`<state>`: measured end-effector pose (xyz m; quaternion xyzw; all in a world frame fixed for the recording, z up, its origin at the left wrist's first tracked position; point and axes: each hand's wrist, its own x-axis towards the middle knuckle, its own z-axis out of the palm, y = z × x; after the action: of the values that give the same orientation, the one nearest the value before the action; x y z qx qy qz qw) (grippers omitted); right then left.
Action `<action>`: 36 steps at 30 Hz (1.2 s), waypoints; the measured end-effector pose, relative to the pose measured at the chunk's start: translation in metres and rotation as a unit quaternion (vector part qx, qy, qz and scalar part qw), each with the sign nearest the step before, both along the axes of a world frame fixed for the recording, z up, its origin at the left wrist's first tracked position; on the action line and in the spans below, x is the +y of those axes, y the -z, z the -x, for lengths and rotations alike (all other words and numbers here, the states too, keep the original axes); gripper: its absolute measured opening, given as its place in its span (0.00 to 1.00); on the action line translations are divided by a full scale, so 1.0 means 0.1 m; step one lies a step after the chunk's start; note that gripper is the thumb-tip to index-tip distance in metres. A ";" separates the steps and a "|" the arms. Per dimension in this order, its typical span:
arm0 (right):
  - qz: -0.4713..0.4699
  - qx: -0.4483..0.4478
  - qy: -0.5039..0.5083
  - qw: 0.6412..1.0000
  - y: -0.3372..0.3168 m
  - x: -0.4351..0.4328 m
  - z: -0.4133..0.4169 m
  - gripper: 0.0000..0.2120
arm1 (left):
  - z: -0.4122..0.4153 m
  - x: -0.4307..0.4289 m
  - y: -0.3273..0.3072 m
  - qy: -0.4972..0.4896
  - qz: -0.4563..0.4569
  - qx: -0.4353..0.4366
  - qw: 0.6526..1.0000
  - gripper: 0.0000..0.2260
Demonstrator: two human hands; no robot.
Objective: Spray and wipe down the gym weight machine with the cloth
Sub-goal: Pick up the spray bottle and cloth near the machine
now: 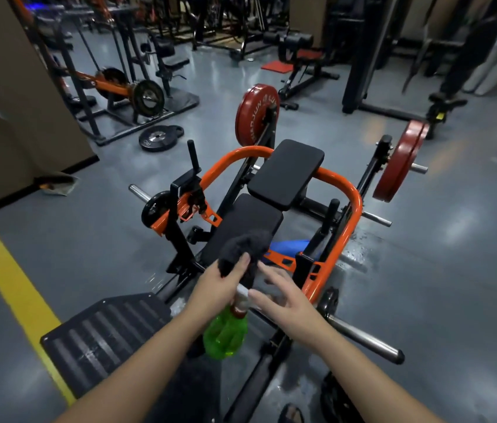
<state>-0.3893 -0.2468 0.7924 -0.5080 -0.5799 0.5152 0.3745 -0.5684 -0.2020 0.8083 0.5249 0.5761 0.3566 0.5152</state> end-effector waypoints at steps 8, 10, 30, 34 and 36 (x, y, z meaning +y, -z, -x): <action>-0.010 -0.111 -0.095 0.989 0.08 0.79 -0.23 0.36 | -0.28 0.71 -0.37 -0.066 0.142 -0.079 0.985 0.28; -0.048 -0.114 -0.095 0.988 -0.01 1.03 -0.21 0.34 | -0.38 0.90 -0.44 -0.068 0.120 -0.065 0.988 0.30; -0.008 0.173 0.232 0.957 -0.09 2.01 -0.60 0.11 | -0.87 1.61 0.32 -0.204 0.195 -0.133 0.950 0.32; 0.093 0.257 0.218 0.937 -0.03 2.14 -0.46 0.13 | -1.06 1.67 0.25 -0.170 0.275 -0.266 0.908 0.28; 0.138 0.322 0.167 0.922 -0.01 2.22 -0.48 0.17 | -1.05 1.77 0.27 -0.168 0.300 -0.308 0.887 0.32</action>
<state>-0.3414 -0.0245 0.7930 -0.4505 -0.2582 0.6558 0.5480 -0.4631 -0.0247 0.7815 0.1042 0.5475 0.3915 0.7322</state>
